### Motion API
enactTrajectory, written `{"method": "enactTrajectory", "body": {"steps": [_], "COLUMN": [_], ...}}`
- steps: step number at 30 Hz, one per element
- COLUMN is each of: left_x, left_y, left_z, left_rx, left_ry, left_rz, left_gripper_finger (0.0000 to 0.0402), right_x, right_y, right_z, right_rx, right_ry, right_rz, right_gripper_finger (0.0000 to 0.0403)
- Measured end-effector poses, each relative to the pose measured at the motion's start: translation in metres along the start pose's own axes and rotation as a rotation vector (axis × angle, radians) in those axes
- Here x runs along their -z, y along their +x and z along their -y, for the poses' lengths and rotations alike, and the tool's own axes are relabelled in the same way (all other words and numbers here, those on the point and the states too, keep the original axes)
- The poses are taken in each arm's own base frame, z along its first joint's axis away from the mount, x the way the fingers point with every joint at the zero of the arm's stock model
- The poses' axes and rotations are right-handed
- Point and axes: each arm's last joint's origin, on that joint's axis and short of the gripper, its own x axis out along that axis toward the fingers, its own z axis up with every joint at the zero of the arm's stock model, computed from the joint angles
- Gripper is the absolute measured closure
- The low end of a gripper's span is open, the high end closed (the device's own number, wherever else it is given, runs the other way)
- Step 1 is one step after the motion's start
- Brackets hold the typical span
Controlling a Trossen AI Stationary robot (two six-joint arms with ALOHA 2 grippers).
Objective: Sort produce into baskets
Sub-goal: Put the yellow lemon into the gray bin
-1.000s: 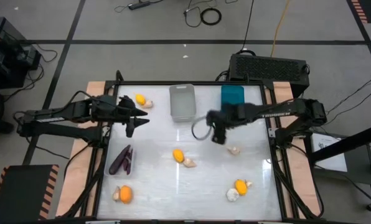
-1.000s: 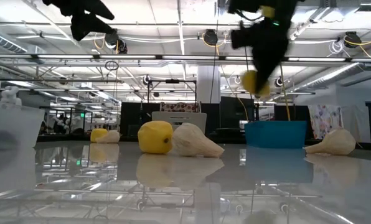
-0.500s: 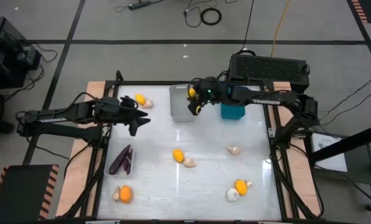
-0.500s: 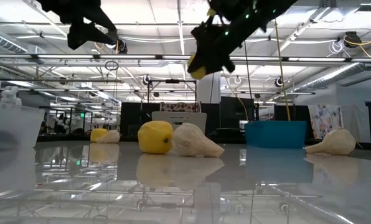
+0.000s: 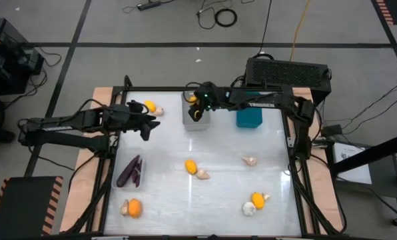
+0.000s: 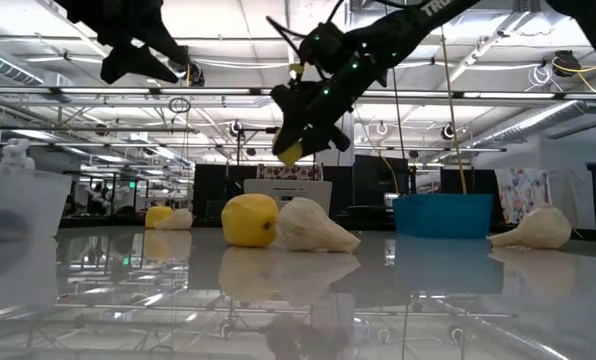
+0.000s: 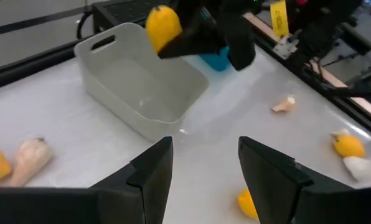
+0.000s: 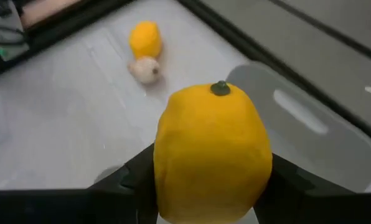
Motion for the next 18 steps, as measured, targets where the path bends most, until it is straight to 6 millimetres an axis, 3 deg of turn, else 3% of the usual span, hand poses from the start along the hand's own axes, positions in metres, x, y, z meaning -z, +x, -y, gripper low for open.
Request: {"method": "enactTrajectory", "body": {"steps": [5,11,18], "left_x": [0.003,0.006,0.002], "left_y": [0.0,0.0,0.001], "left_z": [-0.003,-0.006,-0.014], "left_rx": [-0.056,-0.113,-0.213], "left_ry": [-0.02,-0.038,-0.093], "left_rz": [-0.02,-0.03,0.023], "left_gripper_finger": [0.0212,0.0212,0.0212], "right_x": [0.002,0.004,0.003], "right_y": [0.012,0.013,-0.004], "right_z": [0.001,0.001,0.002], "right_rx": [0.025,0.039,0.051], "right_ry": [0.0,-0.003,0.019], "right_rz": [-0.065,-0.1,-0.161], "right_gripper_finger": [0.0208,0.016,0.0098]}}
